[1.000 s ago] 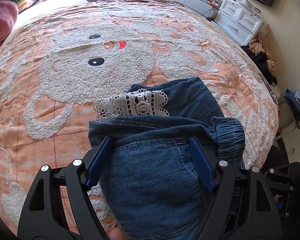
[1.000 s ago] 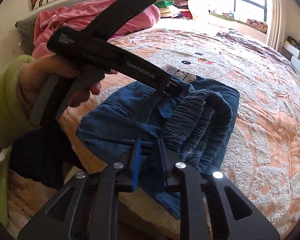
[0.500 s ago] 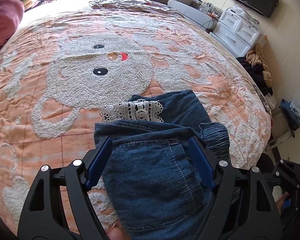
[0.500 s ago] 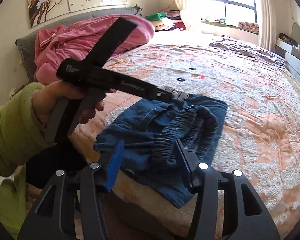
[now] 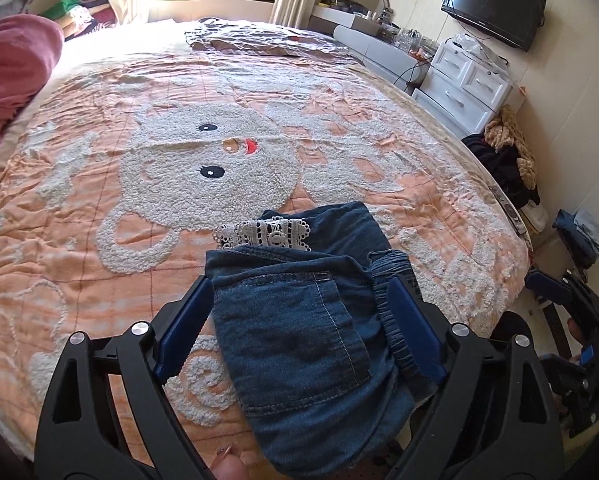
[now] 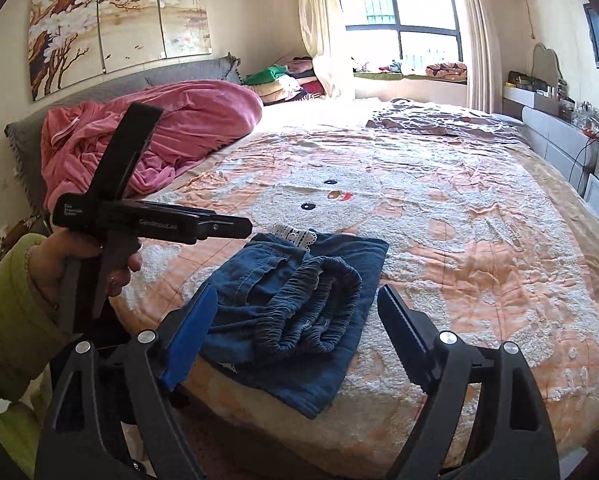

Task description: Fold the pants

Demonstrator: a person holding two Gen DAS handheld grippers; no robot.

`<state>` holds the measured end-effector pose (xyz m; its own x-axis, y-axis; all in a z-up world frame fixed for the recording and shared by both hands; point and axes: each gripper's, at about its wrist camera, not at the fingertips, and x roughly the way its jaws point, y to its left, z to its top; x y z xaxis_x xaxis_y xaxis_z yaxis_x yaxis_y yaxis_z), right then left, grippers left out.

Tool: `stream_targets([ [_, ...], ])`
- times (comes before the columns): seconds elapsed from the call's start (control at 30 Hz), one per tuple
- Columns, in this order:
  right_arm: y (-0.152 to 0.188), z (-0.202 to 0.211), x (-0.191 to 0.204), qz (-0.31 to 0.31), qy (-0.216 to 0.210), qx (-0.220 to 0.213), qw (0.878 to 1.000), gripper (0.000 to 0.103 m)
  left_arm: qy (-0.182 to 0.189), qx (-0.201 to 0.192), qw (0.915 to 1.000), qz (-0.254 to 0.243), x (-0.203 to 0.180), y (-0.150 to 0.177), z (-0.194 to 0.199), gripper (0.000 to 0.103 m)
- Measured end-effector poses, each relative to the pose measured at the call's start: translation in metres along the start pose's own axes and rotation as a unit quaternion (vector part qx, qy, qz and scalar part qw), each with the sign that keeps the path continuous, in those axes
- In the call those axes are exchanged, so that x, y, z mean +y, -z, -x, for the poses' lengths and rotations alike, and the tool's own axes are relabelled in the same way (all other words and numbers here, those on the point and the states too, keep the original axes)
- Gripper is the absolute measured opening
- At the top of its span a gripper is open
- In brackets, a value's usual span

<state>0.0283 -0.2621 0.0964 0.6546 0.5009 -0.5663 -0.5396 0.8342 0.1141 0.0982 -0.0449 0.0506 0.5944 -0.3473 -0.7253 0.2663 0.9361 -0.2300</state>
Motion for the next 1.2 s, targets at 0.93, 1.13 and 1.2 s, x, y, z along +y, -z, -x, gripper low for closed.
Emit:
stream_targets([
  [0.93,0.017,-0.032,-0.037,-0.071,0.06,0.046,0.995,0.092,-0.057,0.007,0.9979,0.031,0.018,0.058,0.007,0.093],
  [1.13,0.024,-0.044,-0.045,-0.094,0.051,0.056,0.993,0.092,-0.052,0.012,0.9973,0.051,0.028,0.066,0.004,0.093],
  [1.2,0.024,-0.053,-0.05,-0.109,0.038,0.062,0.991,0.092,-0.053,0.013,0.9969,0.057,0.03,0.064,-0.002,0.093],
])
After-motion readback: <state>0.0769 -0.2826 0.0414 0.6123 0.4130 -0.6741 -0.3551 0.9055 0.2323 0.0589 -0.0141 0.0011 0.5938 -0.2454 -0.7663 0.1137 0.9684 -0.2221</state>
